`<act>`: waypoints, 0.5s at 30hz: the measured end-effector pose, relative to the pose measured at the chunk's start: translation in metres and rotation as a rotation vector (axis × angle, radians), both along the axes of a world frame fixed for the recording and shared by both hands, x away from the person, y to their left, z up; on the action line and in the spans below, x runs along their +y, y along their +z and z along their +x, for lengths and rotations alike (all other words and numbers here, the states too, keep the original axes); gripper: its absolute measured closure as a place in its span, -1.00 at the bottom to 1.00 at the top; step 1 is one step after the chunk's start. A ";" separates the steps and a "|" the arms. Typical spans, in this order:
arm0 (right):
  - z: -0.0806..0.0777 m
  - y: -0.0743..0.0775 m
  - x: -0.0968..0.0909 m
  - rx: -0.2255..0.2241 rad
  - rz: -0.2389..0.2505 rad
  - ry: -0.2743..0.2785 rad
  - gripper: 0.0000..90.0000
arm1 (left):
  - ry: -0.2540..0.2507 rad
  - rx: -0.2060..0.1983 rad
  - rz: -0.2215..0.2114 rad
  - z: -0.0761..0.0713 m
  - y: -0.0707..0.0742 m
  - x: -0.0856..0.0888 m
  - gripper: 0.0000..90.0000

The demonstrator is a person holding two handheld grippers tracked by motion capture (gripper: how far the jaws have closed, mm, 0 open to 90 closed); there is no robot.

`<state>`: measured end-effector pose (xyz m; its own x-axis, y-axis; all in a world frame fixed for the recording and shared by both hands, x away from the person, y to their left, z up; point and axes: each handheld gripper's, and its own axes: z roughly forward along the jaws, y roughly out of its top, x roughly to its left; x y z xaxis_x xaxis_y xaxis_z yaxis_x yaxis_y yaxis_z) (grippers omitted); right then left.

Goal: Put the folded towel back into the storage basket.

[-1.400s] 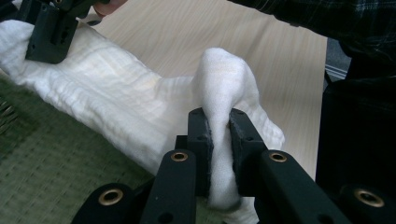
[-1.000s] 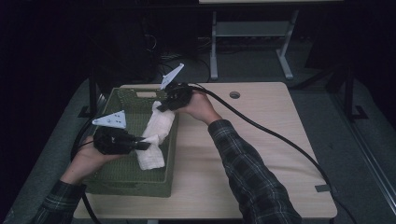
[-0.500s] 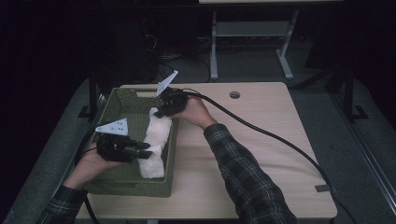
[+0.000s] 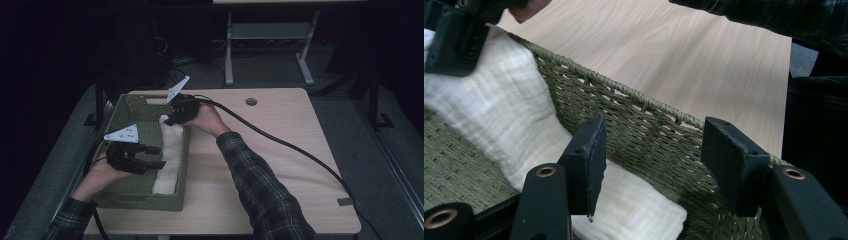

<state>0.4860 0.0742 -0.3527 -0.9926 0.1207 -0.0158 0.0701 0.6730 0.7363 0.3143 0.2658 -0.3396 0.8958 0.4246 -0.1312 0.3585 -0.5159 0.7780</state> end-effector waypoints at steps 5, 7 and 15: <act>0.008 -0.003 0.002 0.007 0.004 -0.012 0.78 | 0.003 0.006 -0.004 0.001 -0.002 -0.002 -0.04; 0.010 -0.005 0.003 -0.003 0.005 -0.022 0.71 | 0.004 0.008 -0.003 0.002 -0.002 -0.002 -0.05; 0.011 0.004 -0.002 -0.026 0.048 -0.079 0.18 | 0.015 -0.002 -0.016 0.003 0.000 -0.004 -0.08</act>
<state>0.4974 0.0721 -0.3484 -0.9792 0.2003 -0.0333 0.1026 0.6298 0.7700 0.3172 0.2619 -0.3401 0.8894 0.4364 -0.1363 0.3650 -0.4982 0.7865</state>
